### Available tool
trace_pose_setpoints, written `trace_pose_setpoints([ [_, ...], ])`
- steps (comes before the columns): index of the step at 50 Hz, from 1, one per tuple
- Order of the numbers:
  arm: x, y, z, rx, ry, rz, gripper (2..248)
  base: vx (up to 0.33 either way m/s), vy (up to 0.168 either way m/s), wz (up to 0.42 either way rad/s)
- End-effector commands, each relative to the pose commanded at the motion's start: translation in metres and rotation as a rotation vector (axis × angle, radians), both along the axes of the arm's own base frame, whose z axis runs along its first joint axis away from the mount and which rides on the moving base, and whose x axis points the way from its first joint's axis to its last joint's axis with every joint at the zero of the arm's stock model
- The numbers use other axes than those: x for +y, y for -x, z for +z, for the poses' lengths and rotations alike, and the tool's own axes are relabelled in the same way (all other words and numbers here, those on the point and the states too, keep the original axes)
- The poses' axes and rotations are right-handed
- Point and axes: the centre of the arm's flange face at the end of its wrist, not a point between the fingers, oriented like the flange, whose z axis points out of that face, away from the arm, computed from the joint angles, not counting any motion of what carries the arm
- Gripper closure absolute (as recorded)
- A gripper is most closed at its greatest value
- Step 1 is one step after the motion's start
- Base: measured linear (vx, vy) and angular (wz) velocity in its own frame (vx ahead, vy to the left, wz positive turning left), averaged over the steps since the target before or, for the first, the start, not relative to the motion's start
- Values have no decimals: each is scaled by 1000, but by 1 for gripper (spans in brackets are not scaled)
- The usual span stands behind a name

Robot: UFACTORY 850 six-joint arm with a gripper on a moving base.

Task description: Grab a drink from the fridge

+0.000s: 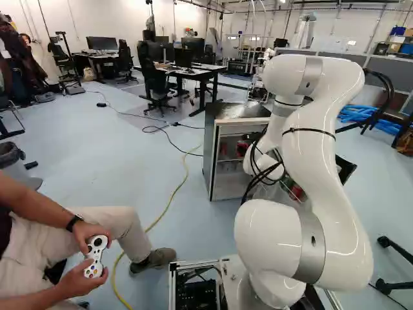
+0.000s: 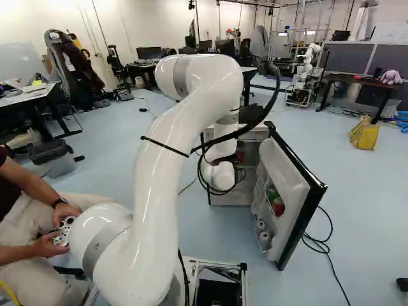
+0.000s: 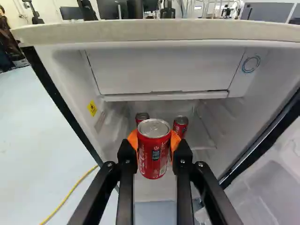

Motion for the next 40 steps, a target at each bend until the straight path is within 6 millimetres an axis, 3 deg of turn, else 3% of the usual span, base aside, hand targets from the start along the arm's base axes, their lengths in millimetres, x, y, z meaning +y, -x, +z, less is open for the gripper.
trace_pose_setpoints([
  [24,10,42,37,3,-2,-19,163,0,0,0],
  [40,16,54,58,-14,7,-19,163,0,0,0],
])
